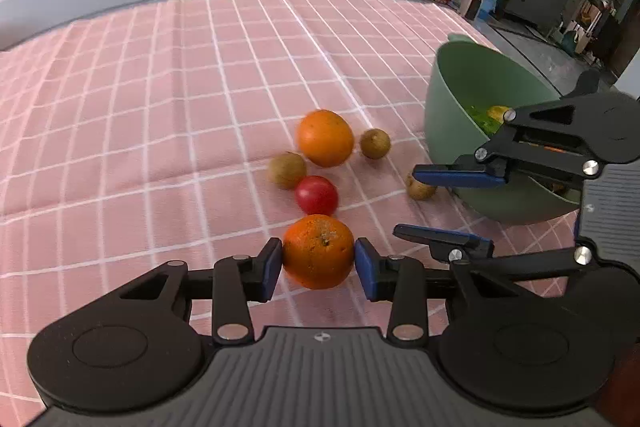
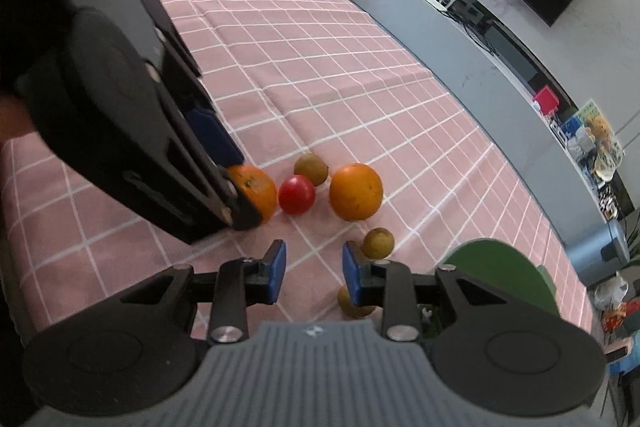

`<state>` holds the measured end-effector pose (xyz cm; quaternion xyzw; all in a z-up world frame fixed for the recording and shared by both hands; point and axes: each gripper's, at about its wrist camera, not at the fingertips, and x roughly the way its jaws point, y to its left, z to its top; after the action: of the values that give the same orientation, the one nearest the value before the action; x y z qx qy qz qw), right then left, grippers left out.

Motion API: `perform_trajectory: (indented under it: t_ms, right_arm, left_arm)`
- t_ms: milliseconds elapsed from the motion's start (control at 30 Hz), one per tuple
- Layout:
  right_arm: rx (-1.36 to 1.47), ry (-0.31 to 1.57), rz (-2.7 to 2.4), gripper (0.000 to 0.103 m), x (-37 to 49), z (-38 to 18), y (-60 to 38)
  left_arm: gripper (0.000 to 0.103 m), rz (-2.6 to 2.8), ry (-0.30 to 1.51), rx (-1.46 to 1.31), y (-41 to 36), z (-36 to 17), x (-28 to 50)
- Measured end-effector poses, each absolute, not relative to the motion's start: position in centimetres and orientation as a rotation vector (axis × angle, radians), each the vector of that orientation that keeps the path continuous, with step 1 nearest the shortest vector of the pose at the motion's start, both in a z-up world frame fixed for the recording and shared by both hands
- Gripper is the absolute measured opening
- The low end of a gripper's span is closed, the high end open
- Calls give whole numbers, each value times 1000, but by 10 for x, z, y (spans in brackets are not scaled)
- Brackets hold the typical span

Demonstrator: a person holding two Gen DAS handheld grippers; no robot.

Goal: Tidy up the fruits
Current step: 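Grasp an orange with the left tool while the right tool grasps a small brown fruit, then carry the orange in the left tool while the right tool carries the brown fruit toward the colander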

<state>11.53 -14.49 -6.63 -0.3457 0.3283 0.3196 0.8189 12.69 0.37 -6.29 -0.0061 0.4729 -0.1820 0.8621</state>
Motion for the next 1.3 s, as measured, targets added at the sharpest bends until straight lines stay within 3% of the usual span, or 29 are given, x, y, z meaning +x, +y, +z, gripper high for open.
perform_trajectory:
  t_ms: [733,1067,1300]
  right_arm:
    - [-1388,827,686,23,137,-104,-113]
    - [-1428,821,689,21,136,-102,-112]
    - [-1309,780,693,21,124,-79,-115]
  left_arm:
    - [44,-363,980,-78,22,-52,121]
    - [44,-365,980,-88,21,-51,117]
    - [44,-364,962,-108,20,-40,110]
